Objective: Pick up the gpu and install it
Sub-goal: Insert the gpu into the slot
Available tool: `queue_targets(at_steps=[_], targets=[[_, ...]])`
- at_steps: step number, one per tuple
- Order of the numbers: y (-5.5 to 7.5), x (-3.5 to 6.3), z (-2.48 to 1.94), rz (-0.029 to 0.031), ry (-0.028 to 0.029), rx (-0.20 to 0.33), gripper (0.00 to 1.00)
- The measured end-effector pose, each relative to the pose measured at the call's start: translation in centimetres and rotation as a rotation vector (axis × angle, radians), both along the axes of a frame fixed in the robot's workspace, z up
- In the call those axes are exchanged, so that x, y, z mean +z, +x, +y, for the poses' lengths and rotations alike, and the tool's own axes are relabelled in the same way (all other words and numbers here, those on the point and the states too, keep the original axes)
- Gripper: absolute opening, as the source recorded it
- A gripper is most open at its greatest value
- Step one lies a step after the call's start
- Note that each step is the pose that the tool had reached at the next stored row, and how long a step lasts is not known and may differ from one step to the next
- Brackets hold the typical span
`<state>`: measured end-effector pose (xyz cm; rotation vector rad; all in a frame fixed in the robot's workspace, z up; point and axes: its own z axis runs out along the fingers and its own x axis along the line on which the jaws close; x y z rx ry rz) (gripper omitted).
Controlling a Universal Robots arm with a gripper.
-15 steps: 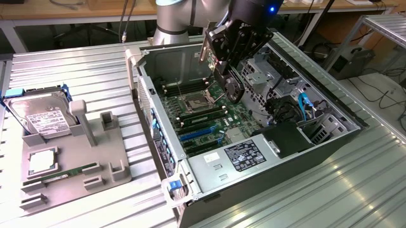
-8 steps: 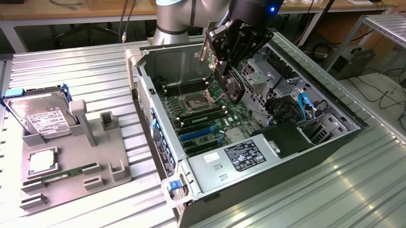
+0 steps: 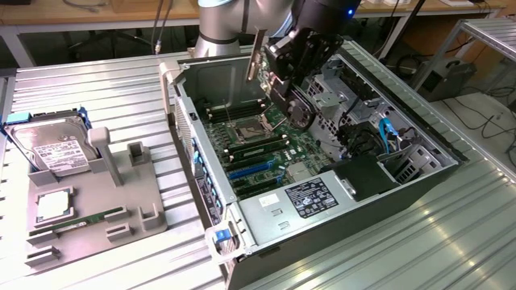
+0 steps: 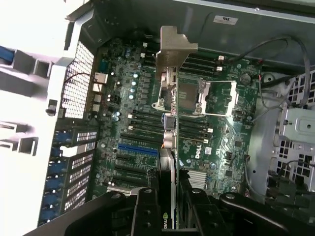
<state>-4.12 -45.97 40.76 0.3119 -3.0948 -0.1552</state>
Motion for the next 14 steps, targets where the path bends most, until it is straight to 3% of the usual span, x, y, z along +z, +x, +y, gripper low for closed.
queue_targets(at_steps=[14], targets=[[0.0,-0.18,0.0,-0.0153,0.0001,0.31,0.26]])
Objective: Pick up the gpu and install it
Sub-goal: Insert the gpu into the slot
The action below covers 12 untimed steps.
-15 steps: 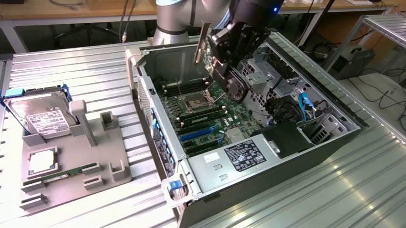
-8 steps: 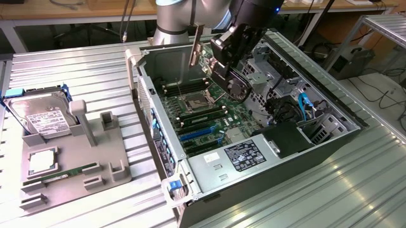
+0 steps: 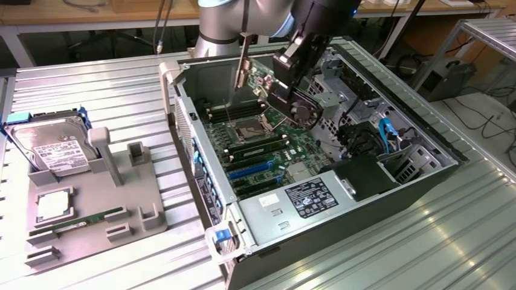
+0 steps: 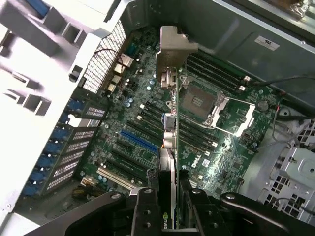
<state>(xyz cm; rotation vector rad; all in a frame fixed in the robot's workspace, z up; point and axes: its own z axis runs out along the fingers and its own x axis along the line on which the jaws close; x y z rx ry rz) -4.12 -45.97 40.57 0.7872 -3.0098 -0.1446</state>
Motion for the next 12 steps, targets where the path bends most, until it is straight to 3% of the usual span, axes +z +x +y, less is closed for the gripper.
queue_targets(at_steps=[12], targets=[[0.0,-0.18,0.0,-0.0096,0.0,0.255,0.26]])
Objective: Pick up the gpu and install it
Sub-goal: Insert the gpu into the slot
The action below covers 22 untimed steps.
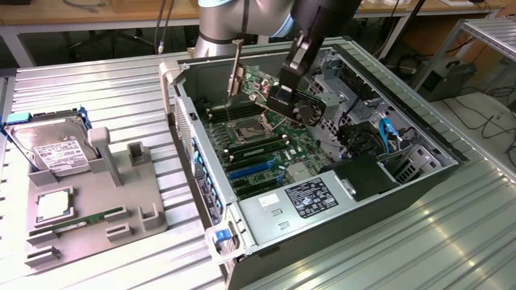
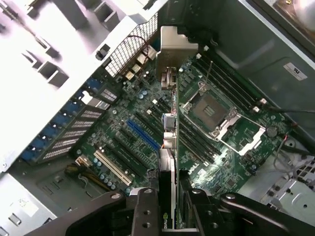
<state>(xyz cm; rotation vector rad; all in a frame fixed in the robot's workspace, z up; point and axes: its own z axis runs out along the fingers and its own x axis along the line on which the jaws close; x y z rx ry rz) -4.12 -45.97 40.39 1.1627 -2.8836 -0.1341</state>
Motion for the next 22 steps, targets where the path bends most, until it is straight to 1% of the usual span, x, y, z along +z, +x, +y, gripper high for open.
queue_targets(at_steps=[10,11,17,20,22], targets=[[0.0,-0.15,0.0,-0.006,0.0,0.19,0.26],[0.0,-0.18,0.0,-0.0072,0.0001,0.229,0.26],[0.0,-0.27,0.0,-0.0122,-0.0002,0.338,0.26],[0.0,-0.35,0.0,-0.0148,-0.0001,0.411,0.26],[0.0,-0.41,0.0,-0.0155,0.0,0.449,0.26]])
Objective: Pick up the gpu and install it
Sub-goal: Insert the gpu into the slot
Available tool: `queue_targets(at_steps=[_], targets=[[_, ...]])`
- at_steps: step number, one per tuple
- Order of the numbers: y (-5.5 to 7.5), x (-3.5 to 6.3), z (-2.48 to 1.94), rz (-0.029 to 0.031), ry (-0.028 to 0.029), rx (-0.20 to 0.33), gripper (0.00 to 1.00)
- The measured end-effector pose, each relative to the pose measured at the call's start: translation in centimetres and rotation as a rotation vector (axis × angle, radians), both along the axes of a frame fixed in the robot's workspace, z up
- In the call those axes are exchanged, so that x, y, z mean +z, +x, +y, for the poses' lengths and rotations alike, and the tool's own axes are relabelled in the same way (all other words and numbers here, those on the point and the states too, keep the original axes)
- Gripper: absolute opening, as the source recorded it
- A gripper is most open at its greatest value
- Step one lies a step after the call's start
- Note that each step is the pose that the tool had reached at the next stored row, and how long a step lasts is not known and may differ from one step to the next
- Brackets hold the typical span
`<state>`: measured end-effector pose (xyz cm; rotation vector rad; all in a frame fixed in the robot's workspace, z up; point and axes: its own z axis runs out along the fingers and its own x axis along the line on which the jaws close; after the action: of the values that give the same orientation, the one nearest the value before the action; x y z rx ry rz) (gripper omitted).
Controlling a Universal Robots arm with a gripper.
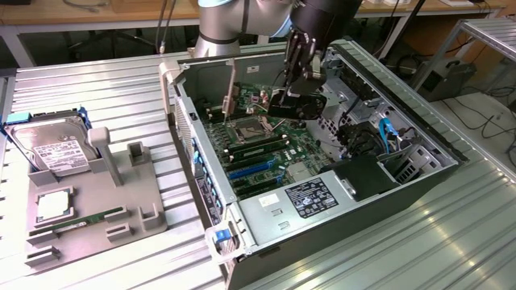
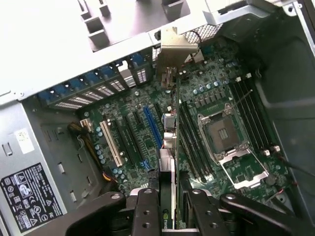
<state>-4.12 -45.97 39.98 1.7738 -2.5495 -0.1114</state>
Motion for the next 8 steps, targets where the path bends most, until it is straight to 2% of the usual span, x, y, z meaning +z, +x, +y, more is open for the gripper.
queue_targets(at_steps=[5,7,8], targets=[[0.0,-0.22,0.0,-0.0006,0.0,0.102,0.26],[0.0,-0.41,0.0,-0.0009,0.0,0.179,0.26],[0.0,-0.46,0.0,-0.001,-0.0001,0.197,0.26]])
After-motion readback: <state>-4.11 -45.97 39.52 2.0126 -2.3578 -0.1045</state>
